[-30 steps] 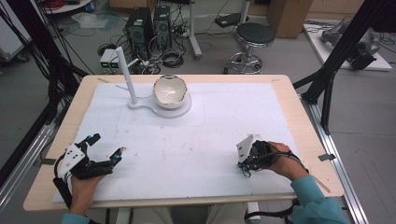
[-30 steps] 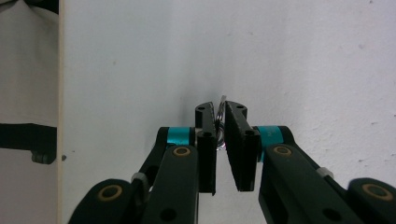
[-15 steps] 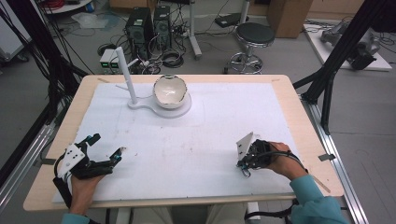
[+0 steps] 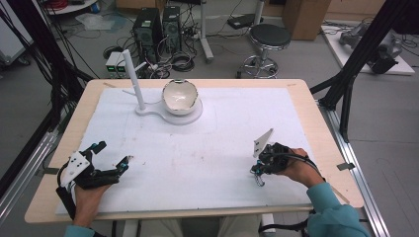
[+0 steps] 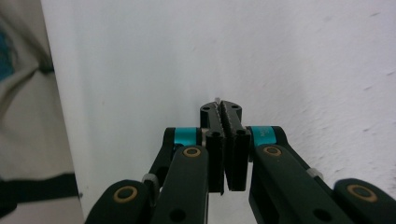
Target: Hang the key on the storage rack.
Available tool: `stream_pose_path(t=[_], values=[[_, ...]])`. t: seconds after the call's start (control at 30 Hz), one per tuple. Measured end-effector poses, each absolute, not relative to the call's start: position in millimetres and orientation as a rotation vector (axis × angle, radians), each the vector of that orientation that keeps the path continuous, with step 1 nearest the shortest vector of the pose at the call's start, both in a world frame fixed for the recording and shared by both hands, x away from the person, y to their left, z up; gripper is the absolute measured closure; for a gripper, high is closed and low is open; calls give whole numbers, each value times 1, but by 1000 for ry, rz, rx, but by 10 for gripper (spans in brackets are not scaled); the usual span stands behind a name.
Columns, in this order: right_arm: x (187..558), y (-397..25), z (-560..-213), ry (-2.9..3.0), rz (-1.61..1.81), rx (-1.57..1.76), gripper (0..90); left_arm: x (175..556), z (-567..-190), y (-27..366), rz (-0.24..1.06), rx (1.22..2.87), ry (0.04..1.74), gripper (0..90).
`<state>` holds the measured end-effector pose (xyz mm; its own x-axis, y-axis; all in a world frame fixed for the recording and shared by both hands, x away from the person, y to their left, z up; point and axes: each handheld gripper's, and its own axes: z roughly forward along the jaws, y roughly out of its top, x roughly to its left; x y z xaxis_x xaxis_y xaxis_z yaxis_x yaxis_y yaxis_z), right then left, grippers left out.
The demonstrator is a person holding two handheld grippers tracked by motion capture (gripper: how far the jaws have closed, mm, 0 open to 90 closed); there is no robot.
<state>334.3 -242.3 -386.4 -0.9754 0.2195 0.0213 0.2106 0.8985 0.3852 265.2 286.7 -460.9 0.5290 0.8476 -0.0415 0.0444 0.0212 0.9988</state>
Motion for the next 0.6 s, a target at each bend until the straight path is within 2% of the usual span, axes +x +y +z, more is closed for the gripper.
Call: stream_pose_path(t=[0.3, 0.4, 0.6], values=[[344, -253, -362, 2915, 1032, 446, 894, 274, -447, 288, 683, 1448, 832, 17], [350, -253, -351, 2847, 1236, 464, 894, 279, -435, 288, 658, 1495, 797, 17], [357, -247, -335, 2772, 1395, 448, 893, 294, -398, 288, 576, 1561, 729, 17]])
